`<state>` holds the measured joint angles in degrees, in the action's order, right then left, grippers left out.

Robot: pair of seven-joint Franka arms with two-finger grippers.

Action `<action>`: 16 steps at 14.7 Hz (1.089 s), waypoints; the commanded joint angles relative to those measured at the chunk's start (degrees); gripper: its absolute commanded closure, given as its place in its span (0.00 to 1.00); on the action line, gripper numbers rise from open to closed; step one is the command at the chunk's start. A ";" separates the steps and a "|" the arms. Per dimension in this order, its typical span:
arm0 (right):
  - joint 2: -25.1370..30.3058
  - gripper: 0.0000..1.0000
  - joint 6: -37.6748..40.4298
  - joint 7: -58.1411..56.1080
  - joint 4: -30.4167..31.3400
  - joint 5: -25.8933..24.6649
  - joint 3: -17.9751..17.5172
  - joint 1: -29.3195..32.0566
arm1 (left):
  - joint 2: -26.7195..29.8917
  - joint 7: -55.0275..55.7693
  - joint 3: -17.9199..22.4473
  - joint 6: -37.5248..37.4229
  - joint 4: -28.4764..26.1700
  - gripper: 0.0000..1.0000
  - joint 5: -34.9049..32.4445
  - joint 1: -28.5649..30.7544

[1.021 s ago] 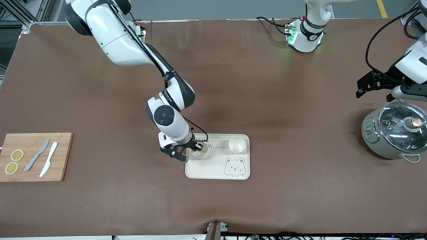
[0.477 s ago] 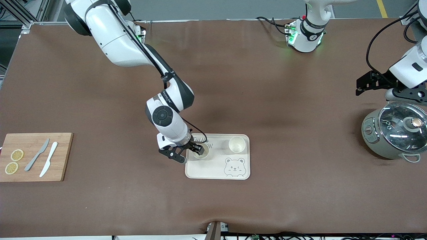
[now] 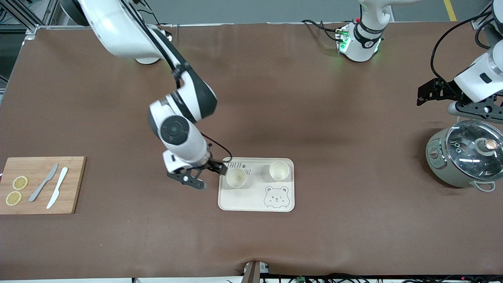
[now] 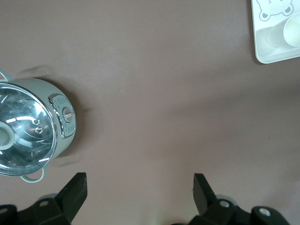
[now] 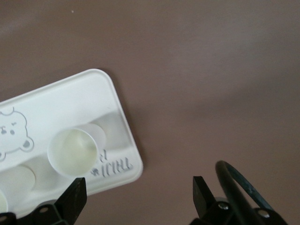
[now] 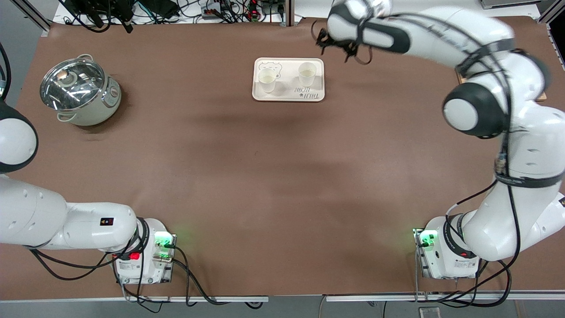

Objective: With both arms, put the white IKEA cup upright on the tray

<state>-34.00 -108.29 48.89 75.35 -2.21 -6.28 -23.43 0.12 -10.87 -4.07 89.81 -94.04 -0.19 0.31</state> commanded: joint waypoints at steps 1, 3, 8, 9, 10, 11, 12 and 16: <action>9.98 0.00 10.78 -8.52 3.04 0.37 -0.75 4.17 | 0.06 0.76 -0.33 -1.39 1.66 0.00 -0.87 -0.13; 15.08 0.00 18.08 -17.38 3.22 1.41 -0.84 8.47 | -0.21 2.51 -0.33 -1.39 2.89 0.00 -0.25 -0.40; 26.17 0.00 24.00 -36.56 8.84 1.60 -0.58 21.21 | -0.47 8.15 0.11 -1.39 2.81 0.00 -0.69 -3.82; 27.14 0.00 24.18 -39.81 8.85 1.60 -0.58 23.76 | -0.47 8.06 0.11 -1.39 2.81 0.00 -0.52 -3.74; 27.75 0.00 24.09 -42.54 8.76 1.60 -0.58 25.96 | -0.47 8.06 0.11 -1.39 2.81 0.00 -0.34 -3.74; 28.02 0.00 23.83 -43.87 8.84 1.51 -0.58 27.55 | -0.47 8.15 0.11 -1.39 2.81 0.00 -0.34 -3.65; 28.02 0.00 23.57 -44.06 8.85 0.73 -0.49 28.00 | -0.38 8.15 0.11 -1.47 2.81 0.00 -0.16 -3.65; 29.68 0.00 24.18 -44.24 10.51 -0.07 -0.49 31.16 | -0.03 9.99 0.03 -2.09 2.81 0.00 -0.16 -3.65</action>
<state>-7.26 -83.71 5.11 82.74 -1.71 -5.75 5.79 -0.05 -2.18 -4.11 89.19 -92.27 -0.19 -3.13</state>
